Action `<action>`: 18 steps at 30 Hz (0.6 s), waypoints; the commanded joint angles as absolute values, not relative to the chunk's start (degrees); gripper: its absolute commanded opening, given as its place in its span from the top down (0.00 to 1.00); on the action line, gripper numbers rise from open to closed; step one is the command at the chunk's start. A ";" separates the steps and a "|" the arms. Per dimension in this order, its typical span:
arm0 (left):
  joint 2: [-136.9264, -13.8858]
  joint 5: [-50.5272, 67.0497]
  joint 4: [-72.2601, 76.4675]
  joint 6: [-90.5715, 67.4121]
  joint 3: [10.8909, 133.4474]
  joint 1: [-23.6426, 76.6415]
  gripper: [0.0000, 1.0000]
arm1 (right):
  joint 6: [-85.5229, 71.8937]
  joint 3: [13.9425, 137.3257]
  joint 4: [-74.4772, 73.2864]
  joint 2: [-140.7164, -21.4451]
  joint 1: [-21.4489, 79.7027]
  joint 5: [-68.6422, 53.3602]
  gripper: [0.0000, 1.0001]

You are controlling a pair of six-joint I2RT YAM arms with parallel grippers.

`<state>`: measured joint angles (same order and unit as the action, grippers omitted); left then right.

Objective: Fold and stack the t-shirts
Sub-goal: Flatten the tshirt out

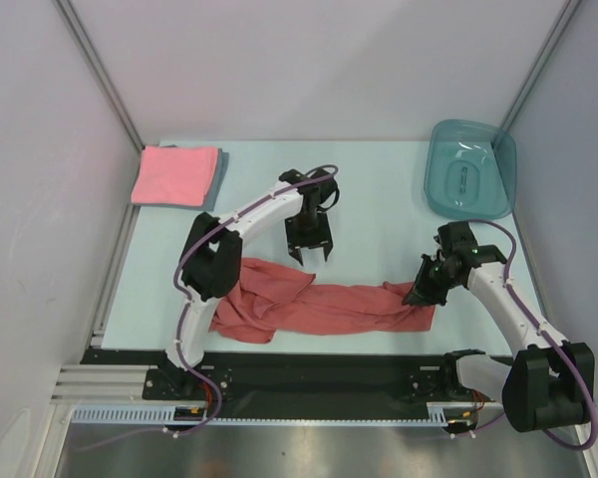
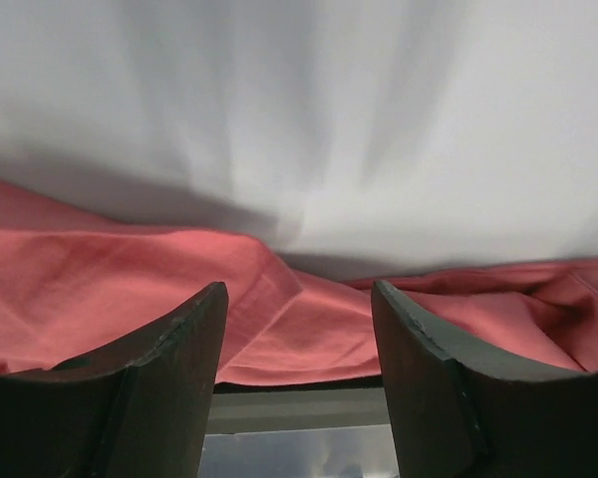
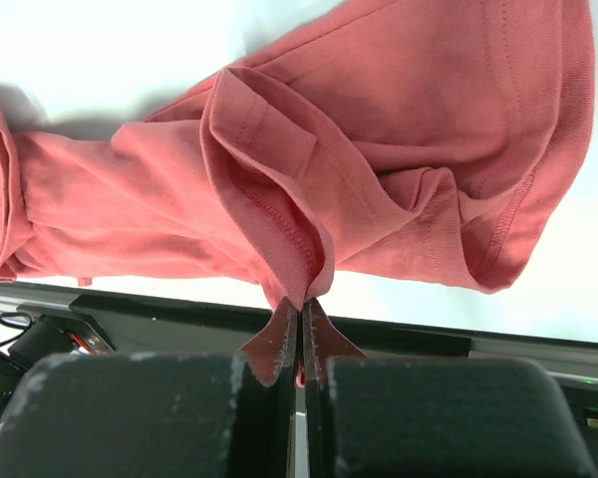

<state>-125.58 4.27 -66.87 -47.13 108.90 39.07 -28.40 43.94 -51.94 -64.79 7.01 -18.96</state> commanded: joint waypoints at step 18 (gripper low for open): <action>-134.84 -5.97 -84.11 -52.29 119.01 43.15 0.44 | -27.07 43.15 -50.89 -61.70 6.68 -22.67 1.00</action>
